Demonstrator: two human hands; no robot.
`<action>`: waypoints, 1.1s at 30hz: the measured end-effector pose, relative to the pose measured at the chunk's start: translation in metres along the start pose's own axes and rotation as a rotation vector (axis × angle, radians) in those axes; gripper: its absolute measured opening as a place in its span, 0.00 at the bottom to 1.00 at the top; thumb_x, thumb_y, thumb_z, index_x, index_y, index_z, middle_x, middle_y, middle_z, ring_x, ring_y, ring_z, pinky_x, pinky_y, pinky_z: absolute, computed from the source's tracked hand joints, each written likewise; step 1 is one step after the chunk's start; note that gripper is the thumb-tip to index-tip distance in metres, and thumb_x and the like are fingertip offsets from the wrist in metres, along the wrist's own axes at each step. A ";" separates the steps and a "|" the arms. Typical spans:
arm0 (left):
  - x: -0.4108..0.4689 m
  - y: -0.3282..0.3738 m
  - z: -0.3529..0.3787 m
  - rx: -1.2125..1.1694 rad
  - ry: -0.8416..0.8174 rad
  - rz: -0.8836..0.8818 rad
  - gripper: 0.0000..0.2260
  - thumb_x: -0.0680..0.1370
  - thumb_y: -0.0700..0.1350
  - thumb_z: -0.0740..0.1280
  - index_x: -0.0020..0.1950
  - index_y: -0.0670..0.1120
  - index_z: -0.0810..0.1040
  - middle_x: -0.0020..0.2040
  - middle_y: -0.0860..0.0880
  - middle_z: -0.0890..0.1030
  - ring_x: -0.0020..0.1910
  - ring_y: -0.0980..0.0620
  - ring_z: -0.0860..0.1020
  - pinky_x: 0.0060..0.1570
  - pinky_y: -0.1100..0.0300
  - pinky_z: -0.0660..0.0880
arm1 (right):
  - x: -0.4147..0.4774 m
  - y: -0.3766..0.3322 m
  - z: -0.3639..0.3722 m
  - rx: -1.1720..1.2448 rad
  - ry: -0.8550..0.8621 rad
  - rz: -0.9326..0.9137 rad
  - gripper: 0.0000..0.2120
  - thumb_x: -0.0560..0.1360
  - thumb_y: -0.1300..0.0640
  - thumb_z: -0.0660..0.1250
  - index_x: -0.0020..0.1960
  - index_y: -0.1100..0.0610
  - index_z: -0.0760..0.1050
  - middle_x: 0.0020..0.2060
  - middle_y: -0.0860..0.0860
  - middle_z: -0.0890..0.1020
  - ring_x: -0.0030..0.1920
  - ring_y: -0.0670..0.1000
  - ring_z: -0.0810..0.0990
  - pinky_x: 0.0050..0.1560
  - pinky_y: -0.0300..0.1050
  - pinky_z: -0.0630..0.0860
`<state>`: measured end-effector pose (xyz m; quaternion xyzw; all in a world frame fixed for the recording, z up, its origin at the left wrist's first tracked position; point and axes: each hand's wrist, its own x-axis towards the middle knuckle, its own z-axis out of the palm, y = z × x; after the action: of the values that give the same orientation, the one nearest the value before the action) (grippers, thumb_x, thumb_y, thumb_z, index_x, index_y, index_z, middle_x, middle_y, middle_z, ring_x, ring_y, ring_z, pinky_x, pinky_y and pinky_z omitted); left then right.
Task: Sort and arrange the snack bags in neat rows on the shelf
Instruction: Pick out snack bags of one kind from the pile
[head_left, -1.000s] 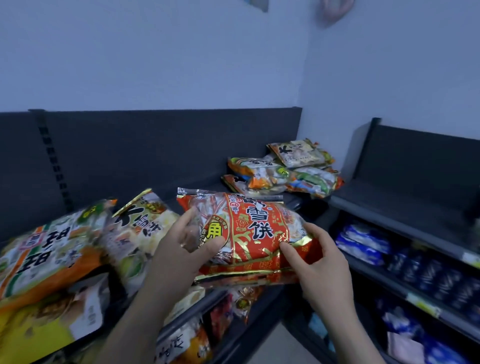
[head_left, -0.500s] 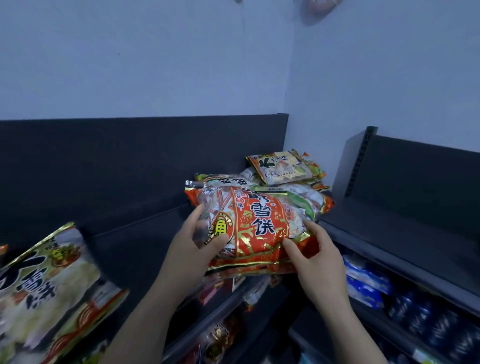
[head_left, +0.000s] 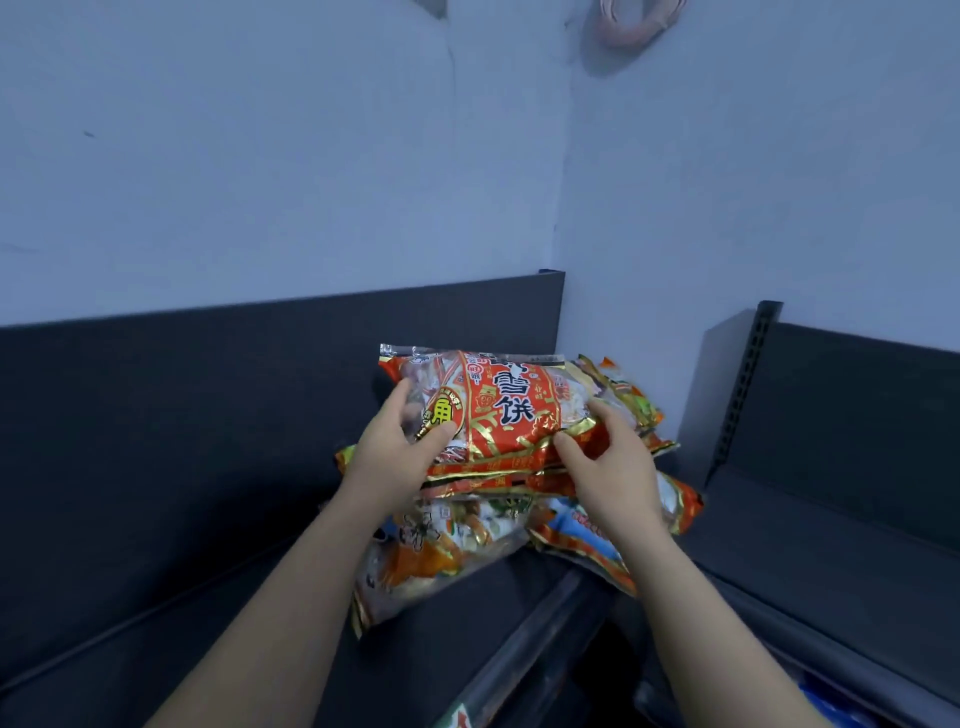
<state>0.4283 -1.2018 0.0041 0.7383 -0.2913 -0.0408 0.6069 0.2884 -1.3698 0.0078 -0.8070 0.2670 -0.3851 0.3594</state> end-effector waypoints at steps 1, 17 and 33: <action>0.014 -0.004 0.003 0.019 -0.004 -0.002 0.36 0.77 0.51 0.70 0.79 0.54 0.55 0.70 0.50 0.72 0.66 0.49 0.74 0.64 0.44 0.73 | 0.013 0.005 0.007 -0.014 0.007 0.004 0.27 0.75 0.47 0.67 0.72 0.50 0.66 0.68 0.46 0.73 0.67 0.51 0.72 0.66 0.56 0.71; 0.094 -0.042 0.064 0.770 -0.082 -0.134 0.37 0.78 0.65 0.59 0.79 0.49 0.49 0.69 0.47 0.73 0.63 0.44 0.75 0.58 0.49 0.74 | 0.101 0.089 0.060 -0.427 -0.270 0.130 0.36 0.73 0.38 0.66 0.76 0.44 0.55 0.78 0.56 0.52 0.77 0.60 0.49 0.75 0.64 0.46; -0.069 -0.004 0.008 0.873 0.502 -0.323 0.23 0.78 0.58 0.63 0.70 0.49 0.73 0.66 0.51 0.76 0.64 0.51 0.75 0.60 0.56 0.73 | 0.028 0.004 0.098 -0.130 -0.635 -0.546 0.28 0.75 0.43 0.65 0.72 0.51 0.65 0.71 0.50 0.67 0.73 0.52 0.61 0.74 0.55 0.57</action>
<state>0.3701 -1.1754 -0.0222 0.9449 -0.0094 0.1693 0.2802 0.3831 -1.3554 -0.0268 -0.9477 -0.0568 -0.1809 0.2567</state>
